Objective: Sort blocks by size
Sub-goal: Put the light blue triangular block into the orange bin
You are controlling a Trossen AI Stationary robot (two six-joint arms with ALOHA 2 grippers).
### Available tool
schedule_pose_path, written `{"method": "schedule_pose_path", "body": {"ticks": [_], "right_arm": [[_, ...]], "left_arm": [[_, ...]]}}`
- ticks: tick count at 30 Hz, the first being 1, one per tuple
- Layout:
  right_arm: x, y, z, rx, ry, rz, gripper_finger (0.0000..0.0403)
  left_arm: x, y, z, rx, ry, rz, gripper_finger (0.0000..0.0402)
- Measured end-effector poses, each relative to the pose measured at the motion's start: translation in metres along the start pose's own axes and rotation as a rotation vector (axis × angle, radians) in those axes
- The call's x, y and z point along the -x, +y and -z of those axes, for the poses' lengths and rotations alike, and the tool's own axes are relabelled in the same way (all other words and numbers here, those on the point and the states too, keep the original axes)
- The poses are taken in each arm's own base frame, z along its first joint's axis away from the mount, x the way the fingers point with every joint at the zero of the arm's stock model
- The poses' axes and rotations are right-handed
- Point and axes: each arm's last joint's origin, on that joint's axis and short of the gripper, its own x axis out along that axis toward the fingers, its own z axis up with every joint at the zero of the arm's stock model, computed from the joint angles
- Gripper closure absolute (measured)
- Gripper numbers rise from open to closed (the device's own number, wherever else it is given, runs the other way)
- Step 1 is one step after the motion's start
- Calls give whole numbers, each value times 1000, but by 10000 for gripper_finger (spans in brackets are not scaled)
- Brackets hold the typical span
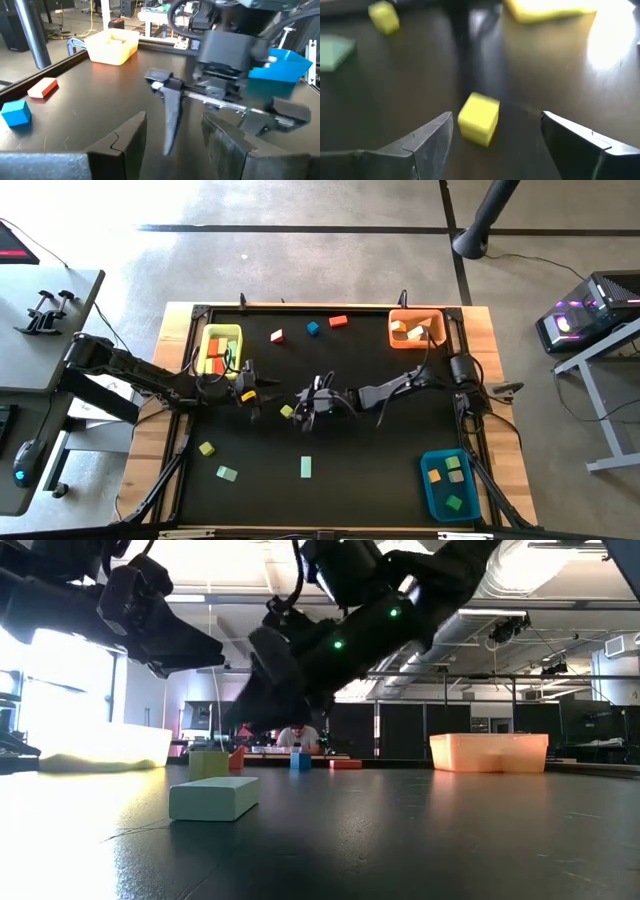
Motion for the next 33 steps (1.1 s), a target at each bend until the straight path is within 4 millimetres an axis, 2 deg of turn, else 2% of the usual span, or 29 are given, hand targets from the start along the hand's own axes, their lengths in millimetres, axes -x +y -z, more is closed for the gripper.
{"method": "schedule_pose_path", "body": {"ticks": [6, 9, 14, 17, 20, 23, 28, 33], "right_arm": [[16, 13, -5, 134, 59, -55, 107], [12, 14, -6, 147, 27, -130, 107], [-1, 12, -1, 110, -42, -118, 107], [1, 16, -3, 106, -64, -84, 107], [9, 19, -8, 123, -64, -58, 107], [21, 22, -15, 153, -41, -39, 107], [33, 23, -20, 184, -19, 38, 107], [28, 6, -24, 54, -15, 9, 107]], "left_arm": [[0, 0, 2, -2, 19, -3, 229], [0, 0, 3, -3, 26, -3, 229], [0, 0, 3, 33, 33, 4, 229], [0, -5, 2, 54, 59, 43, 229], [-1, -21, -8, 19, 175, 130, 229], [6, -42, -16, -67, 423, 170, 229], [26, -76, -32, -154, 711, 46, 229], [43, -107, -55, -105, 916, -54, 229]]}}
